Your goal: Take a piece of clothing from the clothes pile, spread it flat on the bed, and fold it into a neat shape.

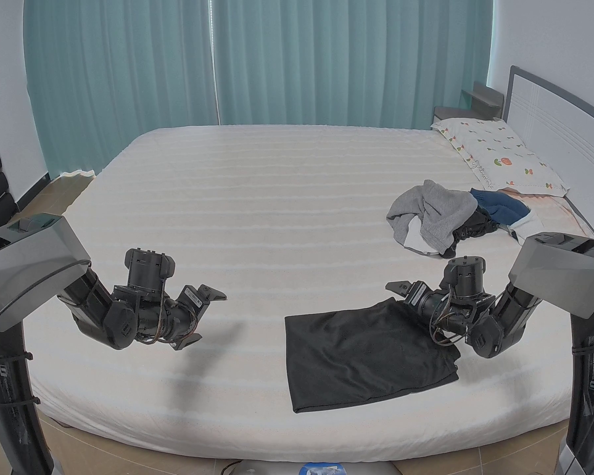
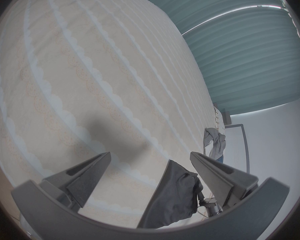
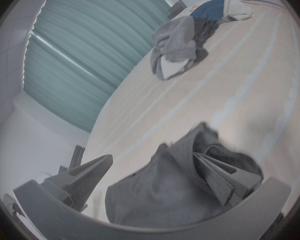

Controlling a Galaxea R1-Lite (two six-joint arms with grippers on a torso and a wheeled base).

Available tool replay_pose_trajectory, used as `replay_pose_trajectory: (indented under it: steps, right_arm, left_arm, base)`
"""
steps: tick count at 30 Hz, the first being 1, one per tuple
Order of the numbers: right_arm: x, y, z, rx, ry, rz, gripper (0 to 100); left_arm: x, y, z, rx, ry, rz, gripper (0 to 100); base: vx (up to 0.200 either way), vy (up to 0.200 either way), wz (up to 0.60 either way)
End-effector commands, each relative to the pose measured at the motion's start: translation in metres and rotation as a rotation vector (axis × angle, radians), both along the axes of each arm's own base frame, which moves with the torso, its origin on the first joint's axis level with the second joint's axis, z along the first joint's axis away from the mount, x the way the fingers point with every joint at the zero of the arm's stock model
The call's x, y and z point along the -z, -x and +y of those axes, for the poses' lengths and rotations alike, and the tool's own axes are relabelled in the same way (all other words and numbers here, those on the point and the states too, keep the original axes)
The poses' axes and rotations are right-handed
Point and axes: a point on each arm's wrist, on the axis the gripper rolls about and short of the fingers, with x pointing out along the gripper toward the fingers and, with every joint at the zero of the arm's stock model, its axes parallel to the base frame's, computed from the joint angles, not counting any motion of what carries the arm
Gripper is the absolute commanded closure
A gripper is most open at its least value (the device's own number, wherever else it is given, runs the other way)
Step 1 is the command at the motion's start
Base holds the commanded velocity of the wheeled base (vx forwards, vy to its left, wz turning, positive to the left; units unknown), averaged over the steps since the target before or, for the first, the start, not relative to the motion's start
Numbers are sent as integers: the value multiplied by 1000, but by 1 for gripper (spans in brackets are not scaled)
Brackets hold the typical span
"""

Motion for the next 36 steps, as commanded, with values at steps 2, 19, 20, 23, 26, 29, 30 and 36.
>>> replay_pose_trajectory:
  steps: [2,19,20,23,26,29,30,36]
  right_arm:
    - [5,-18,-26,88,-19,-14,0]
    - [14,-14,-54,76,-91,-32,0]
    - [15,-14,-53,70,-89,-33,0]
    - [18,-13,-50,55,-79,-30,0]
    - [22,-12,-47,39,-61,-26,100]
    - [27,-11,-46,22,-29,-20,100]
    - [29,-11,-46,19,-21,-18,100]
    - [28,-14,-51,37,-18,-29,100]
  left_arm:
    - [1,0,0,-1,0,2,0]
    - [1,0,0,-1,-2,3,0]
    - [1,0,0,-1,-2,3,0]
    - [1,0,0,-1,-2,2,0]
    - [1,0,0,-1,-2,2,0]
    - [1,0,0,0,-1,2,0]
    - [1,0,0,-1,-2,2,0]
    - [1,0,0,0,-1,3,0]
  base:
    - [0,0,0]
    - [0,0,0]
    - [0,0,0]
    - [0,0,0]
    - [0,0,0]
    - [0,0,0]
    - [0,0,0]
    - [0,0,0]
